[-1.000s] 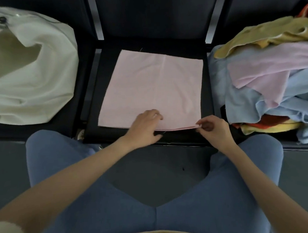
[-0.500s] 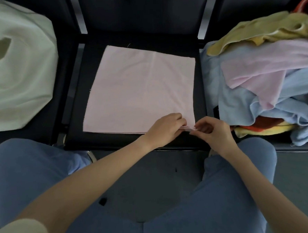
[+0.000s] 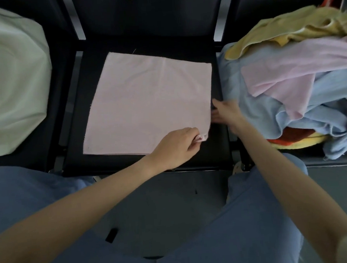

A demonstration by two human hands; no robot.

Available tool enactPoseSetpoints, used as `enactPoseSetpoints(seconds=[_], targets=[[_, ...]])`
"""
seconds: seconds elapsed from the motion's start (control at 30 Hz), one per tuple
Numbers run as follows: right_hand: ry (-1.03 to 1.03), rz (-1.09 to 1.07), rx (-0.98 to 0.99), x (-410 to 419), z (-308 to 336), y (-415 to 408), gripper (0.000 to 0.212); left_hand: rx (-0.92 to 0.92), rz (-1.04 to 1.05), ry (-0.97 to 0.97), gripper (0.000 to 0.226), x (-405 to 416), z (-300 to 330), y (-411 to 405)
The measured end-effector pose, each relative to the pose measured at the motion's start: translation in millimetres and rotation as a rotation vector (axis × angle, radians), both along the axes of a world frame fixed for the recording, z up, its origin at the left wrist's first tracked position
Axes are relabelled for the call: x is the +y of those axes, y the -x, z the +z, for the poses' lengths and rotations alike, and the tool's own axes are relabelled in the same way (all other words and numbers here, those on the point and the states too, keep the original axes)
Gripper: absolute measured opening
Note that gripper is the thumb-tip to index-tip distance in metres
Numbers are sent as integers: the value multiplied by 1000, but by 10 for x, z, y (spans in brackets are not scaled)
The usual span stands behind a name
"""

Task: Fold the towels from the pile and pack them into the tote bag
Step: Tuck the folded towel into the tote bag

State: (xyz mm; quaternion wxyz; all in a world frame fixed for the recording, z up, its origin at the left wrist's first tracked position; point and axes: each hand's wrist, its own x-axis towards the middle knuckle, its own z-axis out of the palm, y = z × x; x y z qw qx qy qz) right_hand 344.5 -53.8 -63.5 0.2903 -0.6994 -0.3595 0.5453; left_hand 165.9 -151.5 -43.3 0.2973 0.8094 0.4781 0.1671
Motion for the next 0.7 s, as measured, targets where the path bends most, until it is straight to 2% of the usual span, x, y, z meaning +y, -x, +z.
enactPoseSetpoints(seconds=[0.23,0.33,0.4,0.47,0.57,0.63,0.7], targets=[[-144,-93,-216,1056,-89,137,25,-213,181,417,17,109,64,101],[-160,-8,-425,1216,-99,218,35,-249,242,618,24,166,95,129],[-162,31,-469,1238,-105,209,34,-246,266,731,22,182,112,132],[-195,24,-470,1199,-113,144,14,-260,284,827,23,198,114,137],[-238,-57,-394,1139,-73,-1,37,-340,264,975,35,188,197,119],[-219,-185,-266,1094,18,-69,35,-427,210,1054,39,171,287,92],[-190,-318,-94,1066,124,-86,31,-470,172,1081,21,139,379,75]])
